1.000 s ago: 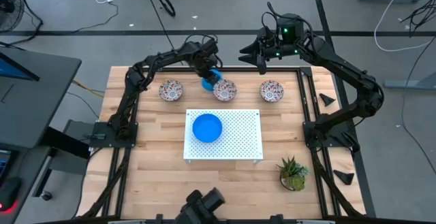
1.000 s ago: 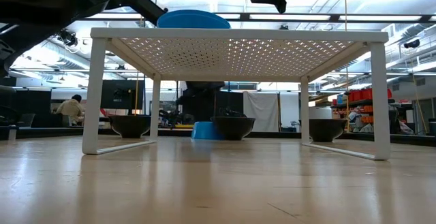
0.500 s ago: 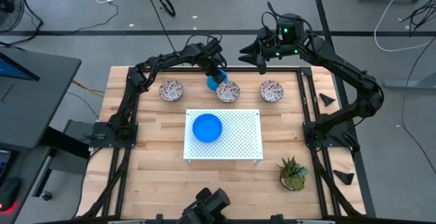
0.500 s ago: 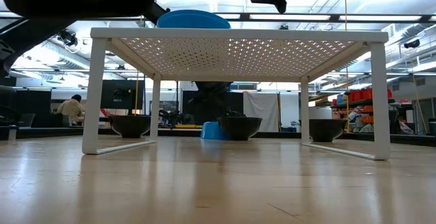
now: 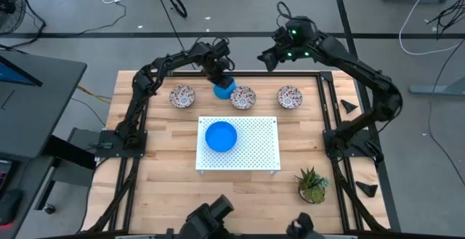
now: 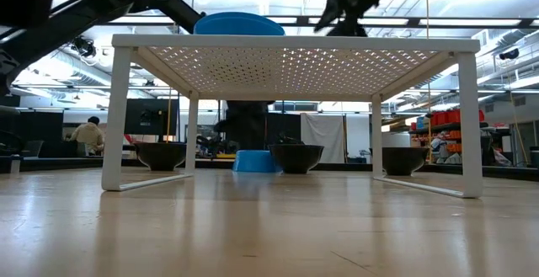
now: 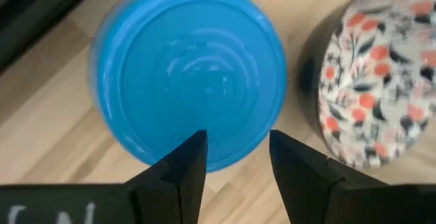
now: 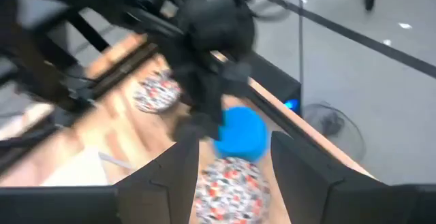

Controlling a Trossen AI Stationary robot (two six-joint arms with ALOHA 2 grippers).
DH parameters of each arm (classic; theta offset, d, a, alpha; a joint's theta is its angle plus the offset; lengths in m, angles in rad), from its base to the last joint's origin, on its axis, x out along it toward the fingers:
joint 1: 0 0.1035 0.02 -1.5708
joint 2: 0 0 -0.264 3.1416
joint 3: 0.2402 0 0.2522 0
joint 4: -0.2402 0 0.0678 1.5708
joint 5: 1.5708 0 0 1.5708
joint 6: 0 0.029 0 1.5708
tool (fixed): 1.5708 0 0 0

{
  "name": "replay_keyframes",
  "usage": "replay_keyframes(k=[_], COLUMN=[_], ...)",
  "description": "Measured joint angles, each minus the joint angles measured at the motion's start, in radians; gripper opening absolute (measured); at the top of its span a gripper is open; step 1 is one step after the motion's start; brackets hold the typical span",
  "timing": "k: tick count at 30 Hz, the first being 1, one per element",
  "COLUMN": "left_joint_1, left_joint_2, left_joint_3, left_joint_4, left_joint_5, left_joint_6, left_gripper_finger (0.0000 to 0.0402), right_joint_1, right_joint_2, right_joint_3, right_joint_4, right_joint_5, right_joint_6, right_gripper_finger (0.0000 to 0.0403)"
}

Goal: Pick & Place Mini bowls
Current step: Stack the blue bowl on top of the blue bowl on the shelf

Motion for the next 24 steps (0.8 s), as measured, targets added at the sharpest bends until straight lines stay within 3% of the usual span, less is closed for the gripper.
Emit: replay_keyframes(k=[3,7,12,19,24], left_joint_1=[0.013,0.018,0.016,0.052,0.094], left_joint_2=[-0.016,-0.022,-0.025,-0.024,-0.024], left_joint_3=[0.013,0.081,0.154,0.151,0.151], left_joint_4=[-0.03,-0.104,-0.231,-0.354,-0.373], left_joint_5=[0.027,0.021,-0.139,-0.2,-0.136], left_joint_6=[0.079,0.215,0.352,0.365,0.293], left_gripper_finger=[0.0165,0.0165,0.0165,0.0165,0.0165], right_joint_1=[-0.027,-0.061,-0.08,-0.071,-0.073], right_joint_2=[0.052,0.127,0.205,0.289,0.326], right_joint_3=[0.0,0.0,0.0,0.0,0.0], right_joint_4=[0.012,0.047,0.093,0.152,0.194], right_joint_5=[-0.006,-0.091,-0.151,-0.158,-0.157], right_joint_6=[-0.086,-0.159,-0.154,0.002,0.138], right_gripper_finger=[0.0185,0.0185,0.0185,0.0185,0.0185])
